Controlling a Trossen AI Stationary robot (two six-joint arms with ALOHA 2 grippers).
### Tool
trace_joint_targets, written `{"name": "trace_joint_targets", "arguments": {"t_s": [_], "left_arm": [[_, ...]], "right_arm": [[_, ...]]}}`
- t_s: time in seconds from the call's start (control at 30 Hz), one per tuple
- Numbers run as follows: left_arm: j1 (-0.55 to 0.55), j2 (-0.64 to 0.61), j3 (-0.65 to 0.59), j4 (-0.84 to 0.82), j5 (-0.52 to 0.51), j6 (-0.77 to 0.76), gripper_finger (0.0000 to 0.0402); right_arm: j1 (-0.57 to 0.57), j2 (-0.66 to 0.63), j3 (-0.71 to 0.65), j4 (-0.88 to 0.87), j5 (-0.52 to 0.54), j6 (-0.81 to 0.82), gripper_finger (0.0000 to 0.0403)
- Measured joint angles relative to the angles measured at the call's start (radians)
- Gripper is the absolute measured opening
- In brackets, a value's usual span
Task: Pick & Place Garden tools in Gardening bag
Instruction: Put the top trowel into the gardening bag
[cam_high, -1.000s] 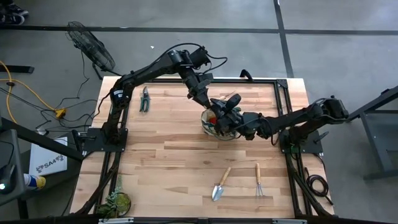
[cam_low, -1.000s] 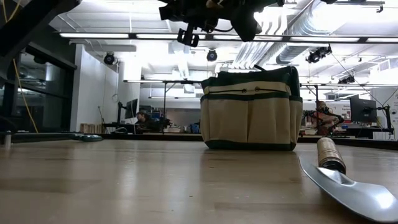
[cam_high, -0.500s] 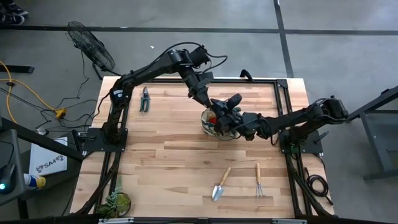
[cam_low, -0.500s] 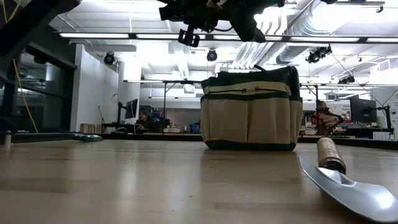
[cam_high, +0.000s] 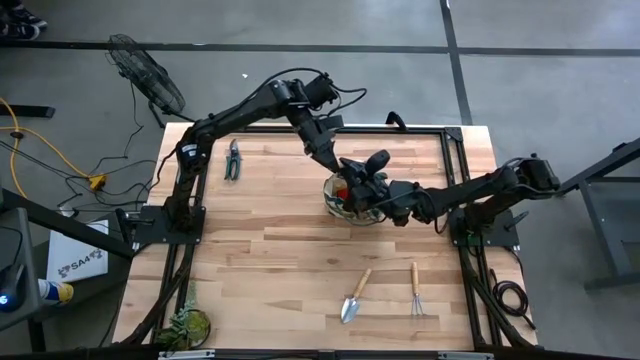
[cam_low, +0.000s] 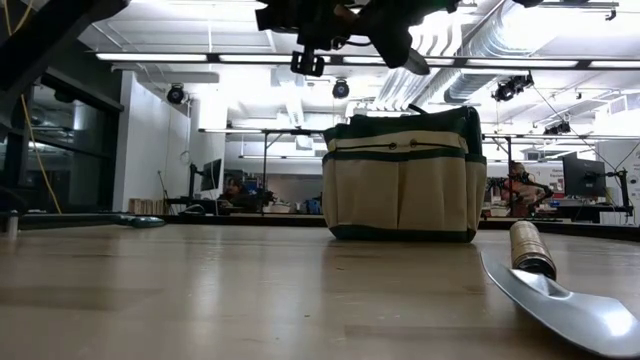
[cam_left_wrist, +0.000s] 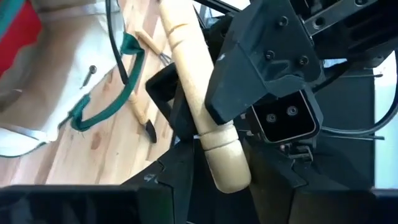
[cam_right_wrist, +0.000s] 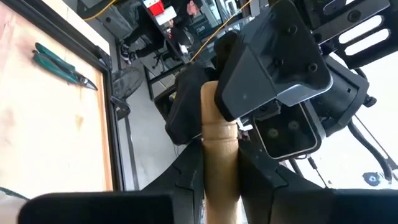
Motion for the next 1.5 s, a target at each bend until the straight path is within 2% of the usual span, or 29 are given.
{"name": "trace_joint_targets", "arguments": {"t_s": [0.23,0.47,0.73,1.0,1.27,1.5], "left_arm": [[0.031,-0.036,0.001,-0.053,-0.059,0.101,0.0131],[0.05,-0.125,-0.001,-0.13,-0.278,0.281,0.0132],[0.034,-0.219,-0.001,-0.157,-0.558,0.383,0.0132],[0.034,-0.267,-0.001,-0.168,-0.766,0.448,0.0132],[0.033,-0.273,-0.001,-0.189,-0.796,0.486,0.0132],[0.032,-0.273,-0.001,-0.19,-0.794,0.504,0.0132]], "right_arm": [[0.026,0.0,0.0,0.0,0.087,0.035,0.0063],[0.067,-0.035,0.005,0.034,0.191,0.157,0.0063],[0.161,-0.097,0.064,0.041,0.354,0.489,0.0063],[0.313,-0.186,0.068,0.033,0.494,0.804,0.0063],[0.5,-0.166,0.068,0.014,0.661,0.874,0.0063],[0.609,-0.112,0.044,-0.191,0.688,1.207,0.0063]]}}
